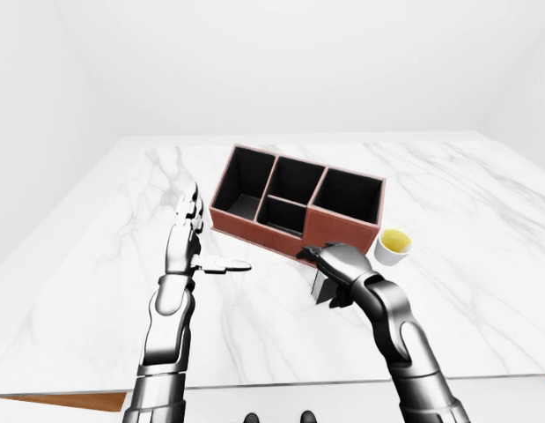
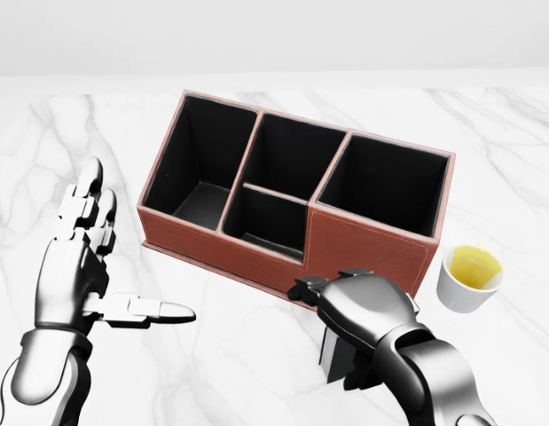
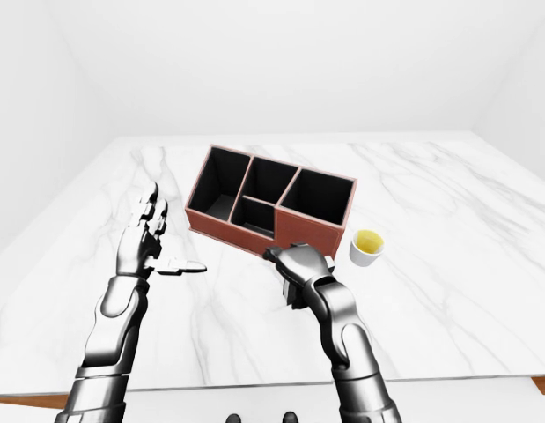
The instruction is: Pick up the book and place it in the right compartment of the caddy.
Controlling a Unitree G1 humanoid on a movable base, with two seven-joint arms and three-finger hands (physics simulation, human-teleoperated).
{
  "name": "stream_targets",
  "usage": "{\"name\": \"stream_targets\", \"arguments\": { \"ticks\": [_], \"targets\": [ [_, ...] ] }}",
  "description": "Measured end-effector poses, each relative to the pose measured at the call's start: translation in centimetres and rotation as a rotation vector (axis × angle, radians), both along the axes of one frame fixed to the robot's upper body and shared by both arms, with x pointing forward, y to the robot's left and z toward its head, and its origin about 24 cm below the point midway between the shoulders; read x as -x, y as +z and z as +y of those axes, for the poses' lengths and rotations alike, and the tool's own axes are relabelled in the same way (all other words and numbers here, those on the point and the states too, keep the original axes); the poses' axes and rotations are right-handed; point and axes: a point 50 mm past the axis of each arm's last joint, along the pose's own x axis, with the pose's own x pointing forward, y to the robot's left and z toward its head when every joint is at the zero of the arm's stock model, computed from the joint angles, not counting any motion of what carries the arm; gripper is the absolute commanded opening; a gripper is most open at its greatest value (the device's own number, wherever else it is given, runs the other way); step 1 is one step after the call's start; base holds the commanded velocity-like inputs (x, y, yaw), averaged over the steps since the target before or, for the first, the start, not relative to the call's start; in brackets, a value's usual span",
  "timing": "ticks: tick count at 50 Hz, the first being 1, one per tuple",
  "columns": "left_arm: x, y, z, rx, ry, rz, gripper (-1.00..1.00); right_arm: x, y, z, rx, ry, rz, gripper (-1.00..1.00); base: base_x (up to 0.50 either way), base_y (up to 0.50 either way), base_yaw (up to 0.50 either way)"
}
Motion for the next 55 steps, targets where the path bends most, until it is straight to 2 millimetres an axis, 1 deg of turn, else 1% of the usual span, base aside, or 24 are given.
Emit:
{"name": "stream_targets", "arguments": {
  "ticks": [7,55],
  "targets": [
    [0.0,-0.1,0.0,0.0,-0.002,0.001,1.0,-0.3,-0.4,-0.1,0.014,-0.007,0.006,0.44,0.0,0.0,0.0],
    [-0.1,-0.8,0.4,0.012,0.014,0.015,1.0,-1.4,-2.6,-1.3,0.103,-0.058,0.035,0.44,0.0,0.0,0.0]
  ]
}}
